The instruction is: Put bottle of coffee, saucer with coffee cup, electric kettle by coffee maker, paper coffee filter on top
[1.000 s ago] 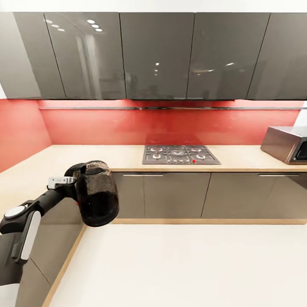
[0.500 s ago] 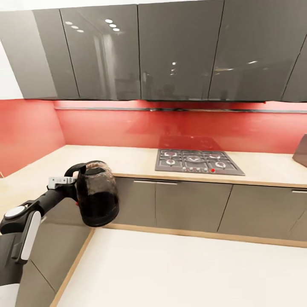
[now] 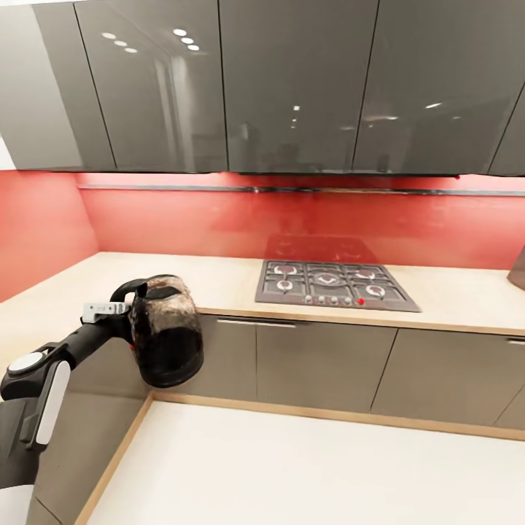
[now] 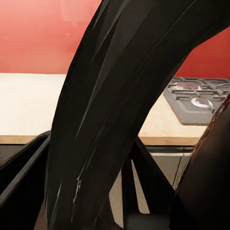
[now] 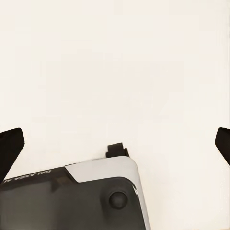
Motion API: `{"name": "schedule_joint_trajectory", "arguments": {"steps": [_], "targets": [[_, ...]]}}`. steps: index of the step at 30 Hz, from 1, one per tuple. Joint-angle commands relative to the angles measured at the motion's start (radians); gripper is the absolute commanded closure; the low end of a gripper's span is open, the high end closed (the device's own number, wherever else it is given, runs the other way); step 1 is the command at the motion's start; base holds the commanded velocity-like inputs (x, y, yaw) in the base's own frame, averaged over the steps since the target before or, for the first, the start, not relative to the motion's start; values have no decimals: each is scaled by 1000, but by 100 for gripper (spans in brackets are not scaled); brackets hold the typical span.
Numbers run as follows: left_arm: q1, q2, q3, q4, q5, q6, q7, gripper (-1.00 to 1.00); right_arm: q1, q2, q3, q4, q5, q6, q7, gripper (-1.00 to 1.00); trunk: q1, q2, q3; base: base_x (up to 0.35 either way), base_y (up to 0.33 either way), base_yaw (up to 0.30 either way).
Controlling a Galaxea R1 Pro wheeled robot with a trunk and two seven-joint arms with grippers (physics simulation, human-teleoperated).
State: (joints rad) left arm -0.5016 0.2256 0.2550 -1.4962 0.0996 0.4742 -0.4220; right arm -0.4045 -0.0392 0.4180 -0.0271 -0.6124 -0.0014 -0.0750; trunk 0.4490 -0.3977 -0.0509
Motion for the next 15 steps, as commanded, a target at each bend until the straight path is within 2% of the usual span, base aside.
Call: {"name": "schedule_joint_trajectory", "arguments": {"steps": [1, 8, 15], "targets": [[-1, 0, 1, -1, 12, 10, -1, 100, 0, 0, 8, -1, -9, 0, -3, -100, 1, -2, -2, 239, -182, 0], [-2, 0, 3, 0, 11, 12, 0, 100, 0, 1, 8, -1, -8, 0, -3, -100, 1, -2, -2, 293, -107, 92], [-1, 0, 1, 2, 11, 10, 0, 100, 0, 1, 8, -1, -7, 0, -3, -100, 1, -2, -2, 321, -5, 242]]}}
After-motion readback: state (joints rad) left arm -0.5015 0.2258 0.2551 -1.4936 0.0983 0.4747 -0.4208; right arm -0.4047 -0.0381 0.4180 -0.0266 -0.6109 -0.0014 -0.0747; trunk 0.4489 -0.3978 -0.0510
